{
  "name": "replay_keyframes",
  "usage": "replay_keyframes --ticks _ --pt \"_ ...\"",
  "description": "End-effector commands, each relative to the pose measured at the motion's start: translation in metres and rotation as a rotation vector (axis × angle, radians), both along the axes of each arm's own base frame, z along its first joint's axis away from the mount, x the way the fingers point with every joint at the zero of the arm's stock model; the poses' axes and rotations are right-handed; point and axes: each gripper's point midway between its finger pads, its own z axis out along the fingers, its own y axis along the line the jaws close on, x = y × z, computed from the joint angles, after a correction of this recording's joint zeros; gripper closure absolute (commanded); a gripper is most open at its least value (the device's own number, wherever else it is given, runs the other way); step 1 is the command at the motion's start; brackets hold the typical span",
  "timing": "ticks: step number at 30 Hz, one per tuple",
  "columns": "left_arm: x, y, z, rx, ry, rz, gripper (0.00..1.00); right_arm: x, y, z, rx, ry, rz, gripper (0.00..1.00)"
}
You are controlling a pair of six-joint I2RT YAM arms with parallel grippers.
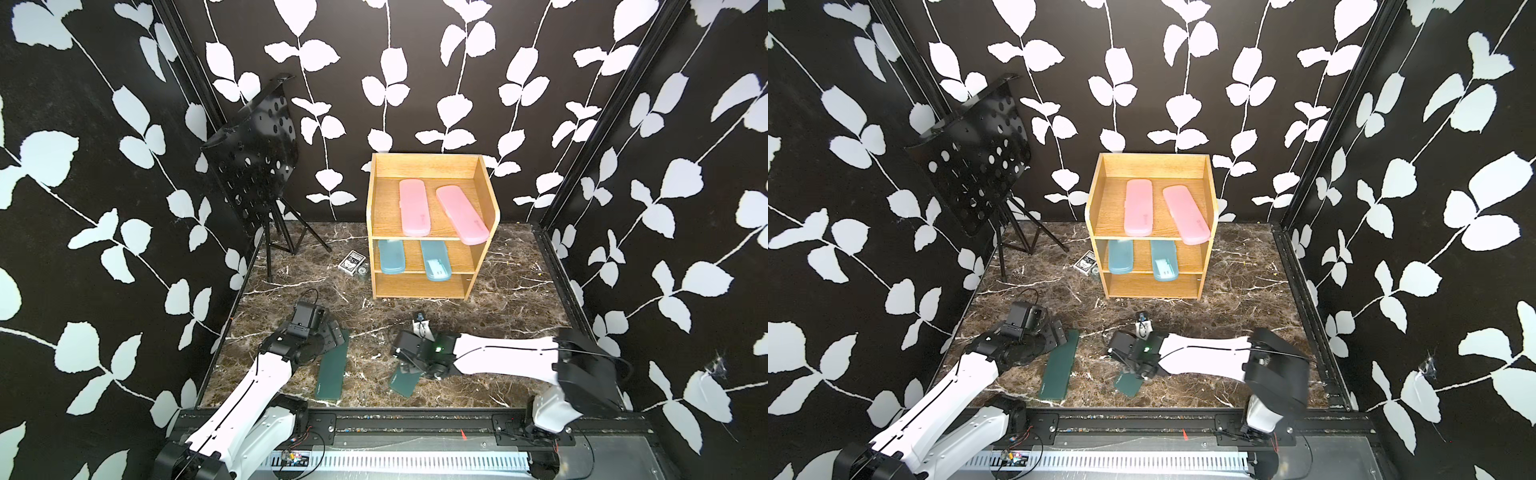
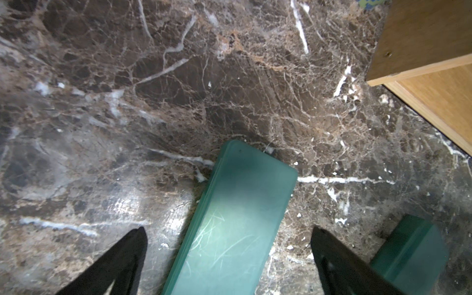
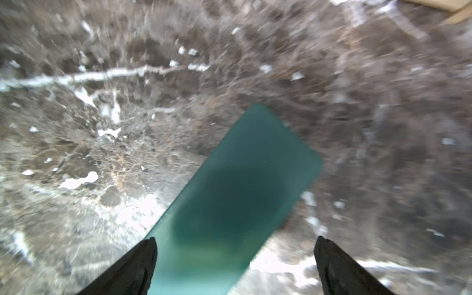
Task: Place the pencil cases on the shelf according to color
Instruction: Pick up the pencil case from the center of the board.
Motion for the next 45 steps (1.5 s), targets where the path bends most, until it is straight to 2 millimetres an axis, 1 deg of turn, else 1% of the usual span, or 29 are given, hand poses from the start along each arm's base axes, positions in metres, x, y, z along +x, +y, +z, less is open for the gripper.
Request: replay_keyframes --ticks 1,3,4,6,8,11,13,15,17,22,24,26,28,30,32,34,36,39,41,42,45 --pt "-0.004 -0.002 -0.006 -0.005 0.03 -0.018 0.01 -0.001 -0.01 0.009 0.059 -0.033 0.005 0.01" --pt "-0.005 -0.007 -0.009 -0.022 0.044 -0.035 0.01 -0.007 -0.009 0.009 0.127 -0.006 -0.005 0.01" --pt "-0.005 -0.009 -0.011 -0.034 0.05 -0.041 0.01 -0.009 -0.012 0.008 0.143 0.007 -0.029 0.01" --pt "-0.006 -0.012 -0.014 -0.046 0.061 -0.047 0.01 -0.012 -0.022 0.004 0.139 0.029 -0.098 0.01" --pt "-0.006 -0.012 -0.016 -0.048 0.065 -0.048 0.01 -0.011 -0.022 0.0 0.159 0.024 -0.114 0.01" --pt "-0.007 -0.015 -0.017 -0.062 0.058 -0.059 0.01 -0.004 -0.007 -0.006 0.247 0.036 -0.093 0.01" --pt "-0.006 -0.02 -0.018 -0.083 0.057 -0.074 0.01 0.001 0.003 -0.016 0.279 0.092 -0.099 0.02" --pt "-0.004 -0.024 -0.02 -0.102 0.058 -0.088 0.01 0.007 0.007 -0.022 0.244 0.123 -0.091 0.01" --pt "-0.004 -0.027 -0.023 -0.11 0.069 -0.098 0.01 0.016 0.013 -0.025 0.211 0.114 -0.082 0.01" --pt "-0.004 -0.031 -0.029 -0.11 0.096 -0.114 0.01 0.043 0.042 -0.039 0.218 0.152 -0.039 0.02" --pt "-0.003 -0.03 -0.029 -0.106 0.093 -0.113 0.01 0.055 0.05 -0.034 0.179 0.131 -0.019 0.03" --pt "-0.003 -0.029 -0.027 -0.105 0.083 -0.107 0.01 0.064 0.062 -0.025 0.162 0.111 0.017 0.03" --pt "-0.002 -0.029 -0.024 -0.11 0.068 -0.097 0.01 0.075 0.069 -0.013 0.141 0.083 0.036 0.03" --pt "-0.002 -0.028 -0.022 -0.119 0.055 -0.087 0.01 0.082 0.071 -0.003 0.117 0.055 0.047 0.03" --pt "-0.002 -0.029 -0.021 -0.129 0.046 -0.08 0.01 0.085 0.068 0.007 0.093 0.031 0.056 0.02" --pt "-0.002 -0.028 -0.02 -0.127 0.042 -0.077 0.01 0.081 0.058 0.011 0.074 0.031 0.042 0.01" --pt "-0.003 -0.026 -0.018 -0.119 0.035 -0.074 0.01 0.072 0.047 0.011 0.077 0.03 0.019 0.01" --pt "-0.002 -0.023 -0.016 -0.106 0.018 -0.071 0.01 0.05 0.033 0.008 0.086 0.029 -0.031 0.01" --pt "-0.001 -0.022 -0.012 -0.098 0.008 -0.074 0.01 0.032 0.031 0.005 0.099 0.031 -0.056 0.01" --pt "-0.001 -0.022 -0.011 -0.096 0.006 -0.075 0.01 0.025 0.033 0.003 0.107 0.035 -0.06 0.01" --pt "-0.001 -0.021 -0.01 -0.092 0.001 -0.075 0.01 0.003 0.048 -0.007 0.122 0.063 -0.052 0.01"
